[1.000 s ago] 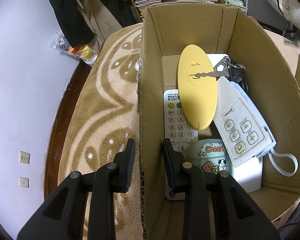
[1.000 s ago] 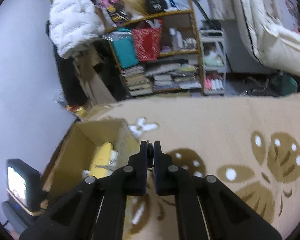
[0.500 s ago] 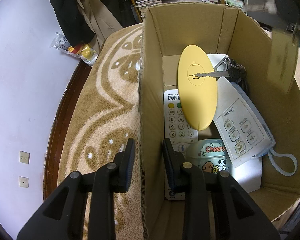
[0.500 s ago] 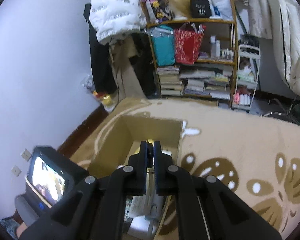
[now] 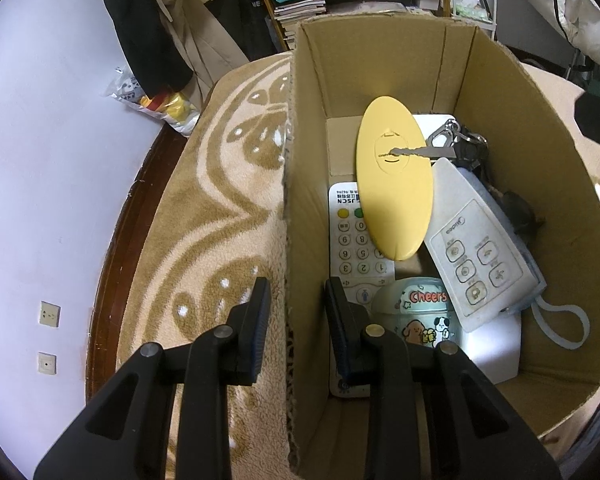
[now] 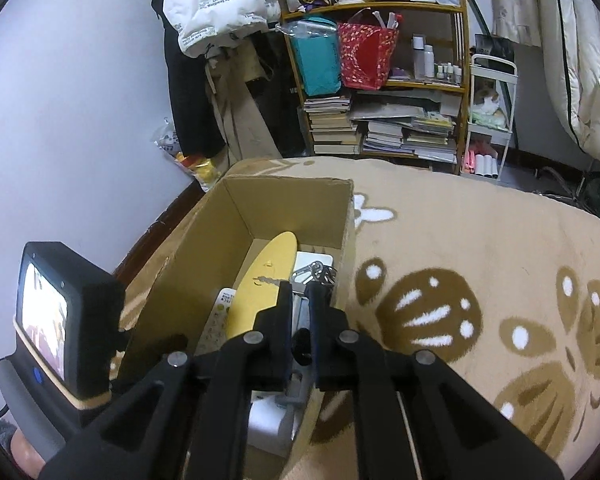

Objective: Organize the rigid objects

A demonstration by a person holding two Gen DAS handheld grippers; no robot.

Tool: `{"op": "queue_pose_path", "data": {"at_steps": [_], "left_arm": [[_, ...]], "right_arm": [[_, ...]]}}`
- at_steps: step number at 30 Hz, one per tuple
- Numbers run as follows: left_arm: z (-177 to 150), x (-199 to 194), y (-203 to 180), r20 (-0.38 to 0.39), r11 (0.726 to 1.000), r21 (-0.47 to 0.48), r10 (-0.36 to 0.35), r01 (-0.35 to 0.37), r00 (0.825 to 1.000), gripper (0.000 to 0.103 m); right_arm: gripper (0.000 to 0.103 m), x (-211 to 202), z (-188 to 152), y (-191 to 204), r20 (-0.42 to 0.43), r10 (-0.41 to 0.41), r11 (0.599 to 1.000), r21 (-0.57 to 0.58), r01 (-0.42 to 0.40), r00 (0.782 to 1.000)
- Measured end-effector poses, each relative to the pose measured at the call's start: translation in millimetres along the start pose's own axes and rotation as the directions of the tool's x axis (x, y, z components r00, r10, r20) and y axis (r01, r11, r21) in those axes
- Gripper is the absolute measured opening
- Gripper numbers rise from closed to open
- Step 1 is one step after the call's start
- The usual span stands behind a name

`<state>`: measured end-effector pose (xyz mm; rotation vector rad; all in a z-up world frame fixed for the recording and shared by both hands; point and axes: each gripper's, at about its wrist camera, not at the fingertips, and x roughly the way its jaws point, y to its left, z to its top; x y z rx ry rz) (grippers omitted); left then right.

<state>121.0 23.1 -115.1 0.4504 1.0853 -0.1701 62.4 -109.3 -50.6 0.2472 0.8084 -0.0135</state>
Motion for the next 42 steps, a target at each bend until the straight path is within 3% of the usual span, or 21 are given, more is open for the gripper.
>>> {"op": "queue_pose_path", "data": {"at_steps": [3,5,9,11,20,23,26,28,32,34,39,42], "left_arm": [[-1,-5,1,0.015,1.0,-0.002,0.001,-0.001,1.0,0.028],[-2,-10,1,0.03,1.0,-0.005,0.005,-0.005,1.0,0.027],[-4,-23,2,0.072,1.0,-0.011,0.017,-0.016,0.997,0.027],[-5,-33,4,0.098,1.0,-0.022,0.021,-0.019,0.995,0.027],[-14,-70,19,0.177,0.997,-0.076,0.016,-0.002,0.984,0.028],[-18,-85,25,0.212,0.996,-0.088,0.013,0.006,0.977,0.028],[-26,-101,28,0.252,0.995,-0.103,0.013,0.013,0.968,0.043],[-32,-111,29,0.278,0.994,-0.107,0.019,0.012,0.96,0.056],[-42,-130,30,0.322,0.994,-0.111,0.016,0.02,0.946,0.064],[-48,-139,33,0.344,0.991,-0.128,0.002,0.044,0.939,0.083],[-63,-162,36,0.401,0.987,-0.152,0.019,0.046,0.916,0.101],[-70,-174,37,0.433,0.985,-0.166,0.026,0.051,0.901,0.103]], "right_arm": [[0.014,-6,-2,-5,-0.004,-0.004,1.0,0.015,0.004,1.0],[0.033,-12,-5,-9,-0.005,-0.002,1.0,0.029,0.002,1.0],[0.045,-26,-9,-16,0.011,-0.012,0.999,0.038,0.011,1.0],[0.058,-34,-12,-19,0.014,-0.023,0.999,0.038,0.023,1.0],[0.089,-71,-23,-34,0.056,-0.047,0.998,0.049,0.045,0.997],[0.094,-83,-26,-33,0.074,-0.052,0.998,0.038,0.05,0.996],[0.103,-94,-29,-32,0.091,-0.051,0.998,0.033,0.049,0.994],[0.103,-104,-33,-32,0.114,-0.044,0.999,0.023,0.042,0.993],[0.103,-117,-38,-30,0.138,-0.046,0.999,0.013,0.045,0.989],[0.103,-122,-41,-31,0.145,-0.035,0.999,0.013,0.033,0.989],[0.103,-135,-52,-30,0.168,-0.037,0.999,0.001,0.038,0.985],[0.103,-142,-58,-31,0.189,-0.032,0.999,0.004,0.032,0.982]]}}
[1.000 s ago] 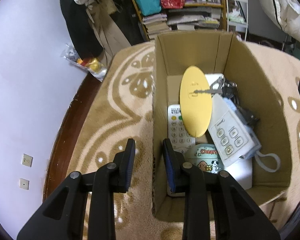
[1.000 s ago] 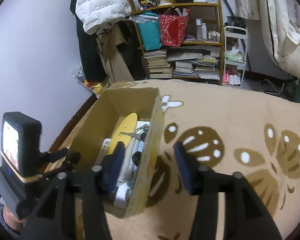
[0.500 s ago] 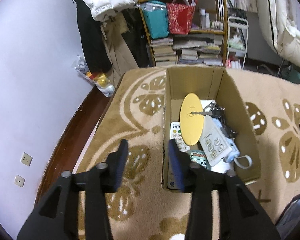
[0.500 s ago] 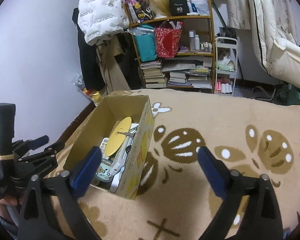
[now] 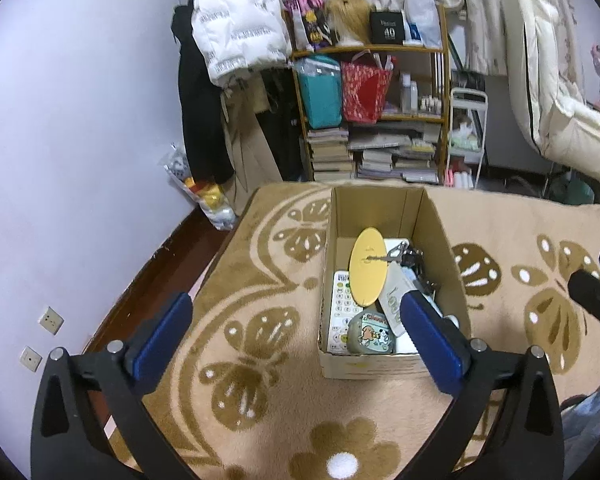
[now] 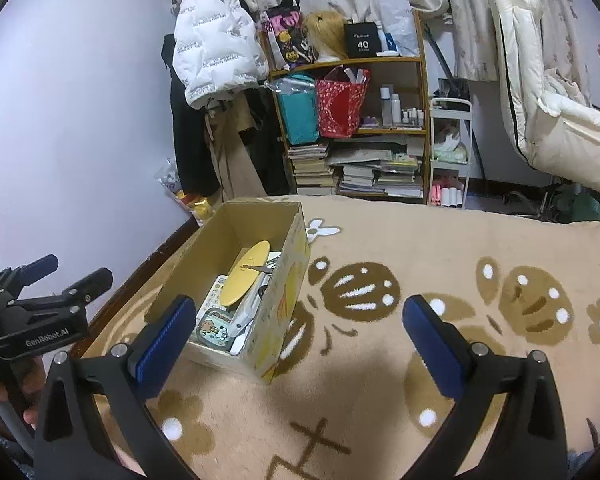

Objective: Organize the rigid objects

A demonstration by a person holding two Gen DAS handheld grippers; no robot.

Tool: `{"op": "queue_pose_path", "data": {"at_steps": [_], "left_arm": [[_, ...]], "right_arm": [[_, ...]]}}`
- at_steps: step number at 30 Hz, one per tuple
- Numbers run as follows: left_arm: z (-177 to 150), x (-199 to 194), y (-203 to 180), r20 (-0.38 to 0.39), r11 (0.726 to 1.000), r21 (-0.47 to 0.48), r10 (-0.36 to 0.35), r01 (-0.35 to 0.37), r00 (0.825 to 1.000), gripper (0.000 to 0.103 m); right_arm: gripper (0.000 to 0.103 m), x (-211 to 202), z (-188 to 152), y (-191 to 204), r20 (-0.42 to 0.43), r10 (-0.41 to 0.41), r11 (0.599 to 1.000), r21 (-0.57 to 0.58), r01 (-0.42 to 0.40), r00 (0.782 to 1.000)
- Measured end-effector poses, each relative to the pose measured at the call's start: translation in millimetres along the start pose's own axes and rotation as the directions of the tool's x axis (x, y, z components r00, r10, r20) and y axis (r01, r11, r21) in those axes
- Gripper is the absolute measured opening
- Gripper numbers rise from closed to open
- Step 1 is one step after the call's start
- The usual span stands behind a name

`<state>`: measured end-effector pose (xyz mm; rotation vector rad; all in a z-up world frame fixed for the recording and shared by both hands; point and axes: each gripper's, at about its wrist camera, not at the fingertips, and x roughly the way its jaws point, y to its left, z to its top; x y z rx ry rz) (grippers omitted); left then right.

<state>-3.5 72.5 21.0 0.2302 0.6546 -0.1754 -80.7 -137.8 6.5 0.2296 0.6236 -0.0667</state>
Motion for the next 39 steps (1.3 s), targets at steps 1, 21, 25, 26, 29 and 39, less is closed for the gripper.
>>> {"op": "queue_pose_path", "data": {"at_steps": [1,21,25,26,29,39], "left_arm": [[-1,-6,1,0.017,1.0,-0.006,-0.002,0.002,1.0,0.103],[-22,-62,0,0.21,1.0,-0.019,-0.001,0.005,0.978,0.103],[-25,-65,2,0.221,0.999,-0.029,-0.009,0.016,0.975,0.103],[-26,-64,2,0.218,0.999,-0.032,-0.013,0.02,0.976,0.103],[-29,-58,2,0.201,0.999,-0.038,-0.028,0.036,0.979,0.103],[-32,-49,-13,0.181,1.0,0.02,-0.014,0.01,0.983,0.103]], "right_arm": [[0.103,-3,-1,-1,0.007,0.003,1.0,0.005,-0.003,1.0],[0.103,-46,-20,4,0.136,-0.001,0.999,-0.033,0.005,0.991],[0.103,-47,-25,8,0.151,-0.016,0.998,-0.056,0.025,0.988],[0.103,-47,-27,10,0.156,-0.024,0.997,-0.062,0.034,0.988],[0.103,-44,-29,12,0.147,-0.02,0.997,-0.071,0.031,0.989],[0.103,-35,-32,9,0.104,-0.031,0.996,-0.085,0.04,0.994]]}}
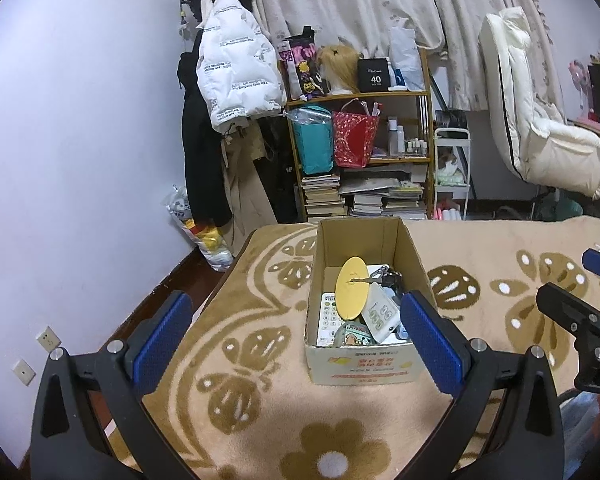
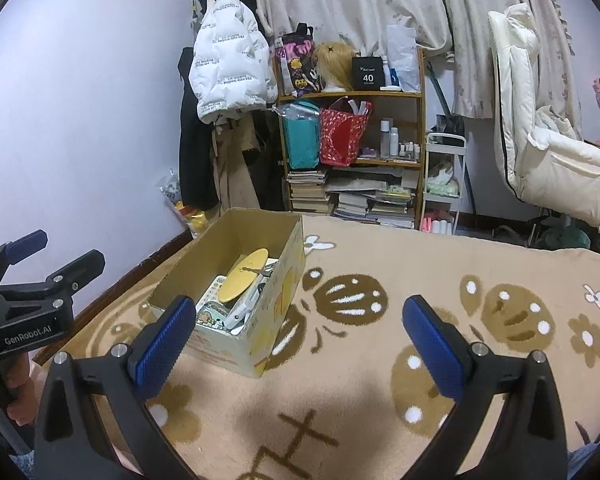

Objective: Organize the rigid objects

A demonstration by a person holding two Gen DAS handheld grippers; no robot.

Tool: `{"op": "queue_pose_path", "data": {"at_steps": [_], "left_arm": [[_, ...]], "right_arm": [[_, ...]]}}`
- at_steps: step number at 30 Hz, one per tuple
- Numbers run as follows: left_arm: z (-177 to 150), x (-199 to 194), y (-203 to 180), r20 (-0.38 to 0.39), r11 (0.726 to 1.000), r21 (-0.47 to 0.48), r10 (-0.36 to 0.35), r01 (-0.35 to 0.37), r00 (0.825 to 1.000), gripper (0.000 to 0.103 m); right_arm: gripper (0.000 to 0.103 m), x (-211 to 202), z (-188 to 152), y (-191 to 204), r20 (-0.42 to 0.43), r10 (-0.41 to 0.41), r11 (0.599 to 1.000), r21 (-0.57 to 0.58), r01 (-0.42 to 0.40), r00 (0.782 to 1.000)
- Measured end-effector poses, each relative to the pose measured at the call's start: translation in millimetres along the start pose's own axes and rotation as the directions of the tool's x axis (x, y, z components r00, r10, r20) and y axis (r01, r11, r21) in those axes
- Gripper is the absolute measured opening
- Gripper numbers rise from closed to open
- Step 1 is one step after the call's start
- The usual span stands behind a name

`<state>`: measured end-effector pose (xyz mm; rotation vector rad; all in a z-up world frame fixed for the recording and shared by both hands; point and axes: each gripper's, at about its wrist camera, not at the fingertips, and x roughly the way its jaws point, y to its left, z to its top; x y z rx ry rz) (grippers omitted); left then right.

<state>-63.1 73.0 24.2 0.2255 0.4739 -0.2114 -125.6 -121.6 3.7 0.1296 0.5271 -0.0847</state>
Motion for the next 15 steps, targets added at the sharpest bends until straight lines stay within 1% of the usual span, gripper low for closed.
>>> {"op": "queue_pose_path", "data": {"at_steps": [4,8,15], "left_arm": [[-1,5,-3,-0.013,0.999,0.017,-0.027,0.027,1.0,0.103],[-2,8,-5,-0.015,0.999,0.031,-0.013,0.014,1.0,0.103],[-3,13,-4,-0.033,1.0,0.023,-0.001,0.002,0.999,0.103]], "right_arm": [[0.103,5,-1,-5,-0.016,-0.001,1.0,0.007,0.001,1.0],[0.103,9,-3,-10,-0.029,-0.003,1.0,0.016,0.004,1.0],[0.103,12,-6,-11,-0.037,-0.005,1.0,0.015,0.005,0.999]]}}
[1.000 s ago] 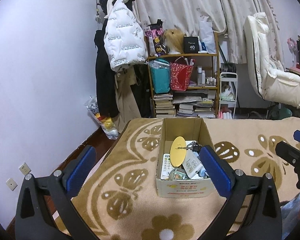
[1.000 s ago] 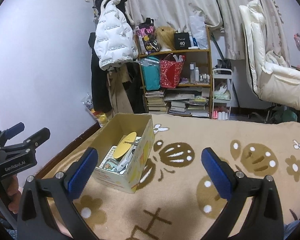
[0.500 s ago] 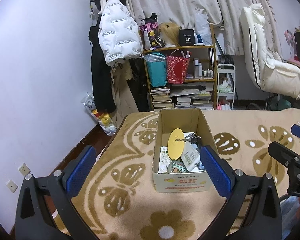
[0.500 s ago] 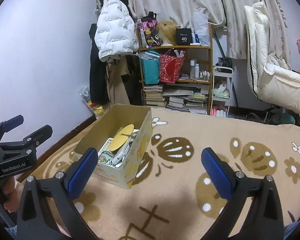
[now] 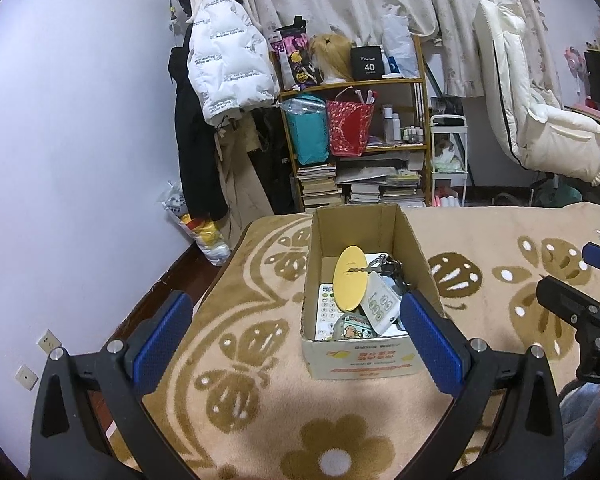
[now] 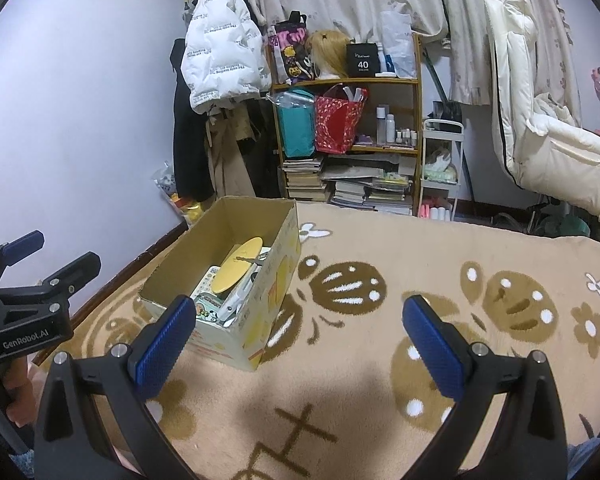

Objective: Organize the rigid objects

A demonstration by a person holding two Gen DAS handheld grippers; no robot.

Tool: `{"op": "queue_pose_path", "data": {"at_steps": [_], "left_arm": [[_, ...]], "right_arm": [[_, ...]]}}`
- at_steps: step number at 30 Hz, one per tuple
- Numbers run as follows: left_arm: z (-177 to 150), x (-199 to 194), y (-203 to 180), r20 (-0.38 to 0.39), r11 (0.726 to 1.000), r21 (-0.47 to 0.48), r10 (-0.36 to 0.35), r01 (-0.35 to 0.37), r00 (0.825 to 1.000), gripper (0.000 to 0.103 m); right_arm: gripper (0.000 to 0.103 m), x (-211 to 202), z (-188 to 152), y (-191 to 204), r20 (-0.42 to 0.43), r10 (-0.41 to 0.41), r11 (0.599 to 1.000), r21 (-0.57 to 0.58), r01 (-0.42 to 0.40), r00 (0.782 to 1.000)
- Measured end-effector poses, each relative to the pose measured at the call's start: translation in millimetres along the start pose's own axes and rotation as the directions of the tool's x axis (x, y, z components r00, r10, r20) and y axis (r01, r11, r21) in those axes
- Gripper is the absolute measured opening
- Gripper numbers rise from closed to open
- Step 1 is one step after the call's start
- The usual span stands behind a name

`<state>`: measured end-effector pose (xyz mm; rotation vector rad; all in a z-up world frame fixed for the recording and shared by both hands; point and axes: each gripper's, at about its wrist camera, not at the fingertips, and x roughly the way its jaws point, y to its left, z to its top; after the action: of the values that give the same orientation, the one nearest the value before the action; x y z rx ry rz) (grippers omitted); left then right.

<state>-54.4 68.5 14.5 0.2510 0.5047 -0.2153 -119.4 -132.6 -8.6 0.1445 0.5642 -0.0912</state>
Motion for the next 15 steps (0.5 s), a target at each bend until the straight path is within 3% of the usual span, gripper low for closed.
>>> {"op": "queue_pose_path", "data": {"at_steps": [15], "left_arm": [[-1.5,0.8,4.4,-0.004,1.0,-0.007,0.004,-0.004,1.0,0.103]], "right_arm": [[0.103,8.1,-6.7,-2.4,-0.013,-0.005,1.0,0.016,0.006,1.0]]}}
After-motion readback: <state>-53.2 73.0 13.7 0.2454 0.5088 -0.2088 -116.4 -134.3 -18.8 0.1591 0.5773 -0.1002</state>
